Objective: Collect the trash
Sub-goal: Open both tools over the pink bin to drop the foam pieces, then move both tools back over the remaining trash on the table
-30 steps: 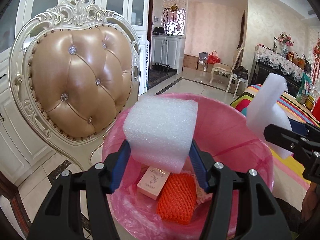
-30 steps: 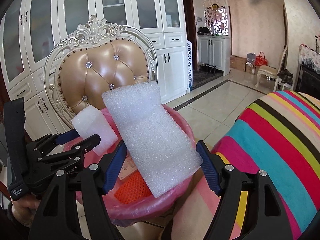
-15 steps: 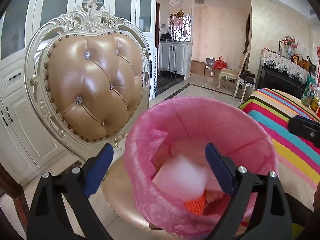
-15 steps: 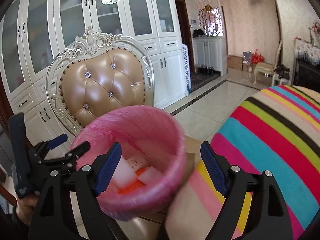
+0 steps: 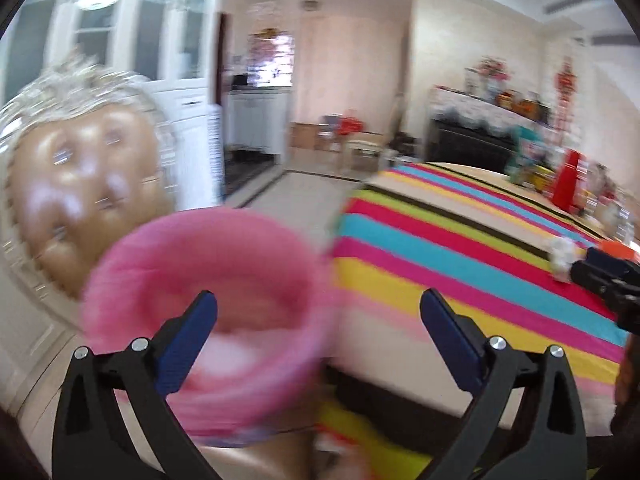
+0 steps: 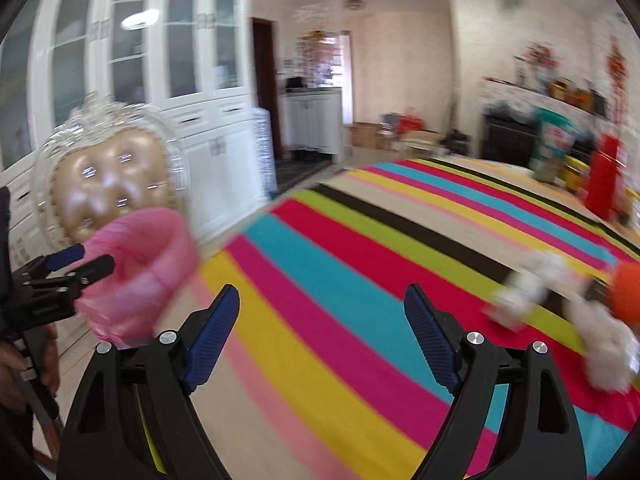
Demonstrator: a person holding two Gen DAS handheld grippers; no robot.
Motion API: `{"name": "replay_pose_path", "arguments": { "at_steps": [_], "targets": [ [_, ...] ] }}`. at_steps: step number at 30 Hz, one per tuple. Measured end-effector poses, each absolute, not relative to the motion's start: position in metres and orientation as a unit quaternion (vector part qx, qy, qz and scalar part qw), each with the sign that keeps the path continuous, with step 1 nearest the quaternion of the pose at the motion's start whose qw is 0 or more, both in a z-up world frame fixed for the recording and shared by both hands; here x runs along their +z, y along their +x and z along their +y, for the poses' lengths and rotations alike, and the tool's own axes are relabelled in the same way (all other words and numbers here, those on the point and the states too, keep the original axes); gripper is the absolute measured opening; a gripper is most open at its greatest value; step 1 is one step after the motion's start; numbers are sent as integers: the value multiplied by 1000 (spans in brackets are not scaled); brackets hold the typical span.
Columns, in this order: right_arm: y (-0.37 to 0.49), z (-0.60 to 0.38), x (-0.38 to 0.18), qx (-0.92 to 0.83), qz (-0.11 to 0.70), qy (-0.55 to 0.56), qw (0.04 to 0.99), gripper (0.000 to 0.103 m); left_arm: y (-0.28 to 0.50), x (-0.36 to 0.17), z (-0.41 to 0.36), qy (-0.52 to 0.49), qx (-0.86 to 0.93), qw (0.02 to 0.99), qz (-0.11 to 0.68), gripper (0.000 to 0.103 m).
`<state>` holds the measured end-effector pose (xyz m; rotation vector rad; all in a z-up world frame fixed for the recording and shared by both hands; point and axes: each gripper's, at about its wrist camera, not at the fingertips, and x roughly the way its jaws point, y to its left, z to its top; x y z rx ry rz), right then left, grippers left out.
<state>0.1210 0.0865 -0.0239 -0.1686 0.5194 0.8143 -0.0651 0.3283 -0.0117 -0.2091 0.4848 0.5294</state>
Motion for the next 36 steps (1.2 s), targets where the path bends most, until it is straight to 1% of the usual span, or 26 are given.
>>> {"name": "replay_pose_path", "arguments": {
  "at_steps": [8, 14, 19, 25, 31, 32, 34, 35, 36],
  "targets": [
    [161, -54, -35, 271, 267, -61, 923, 80, 30, 0, 201, -85, 111, 956, 257, 98],
    [199, -149, -42, 186, 280, -40, 941, 80, 98, -7, 117, -81, 47, 956, 279, 98],
    [237, -211, -52, 139, 300, -33, 943, 80, 146, -21, 49, -77, 12, 952, 297, 98],
    [277, -238, -63, 129, 317, -39, 939, 80, 190, -35, -13, -45, -8, 948, 315, 98],
    [294, -240, -80, 157, 357, -46, 920, 80, 213, -46, -38, -49, -25, 940, 338, 98],
    [294, -241, -80, 161, 359, -40, 919, 79, 216, -46, -40, -52, -25, 939, 338, 98],
    [294, -244, -79, 167, 356, -33, 919, 69, 222, -47, -45, -52, -21, 939, 340, 98],
    [294, -244, -79, 167, 357, -37, 918, 56, 227, -48, -49, -50, -18, 938, 343, 98],
    [292, -243, -80, 169, 358, -44, 917, 45, 232, -49, -52, -50, -16, 937, 346, 98]
  ]
}}
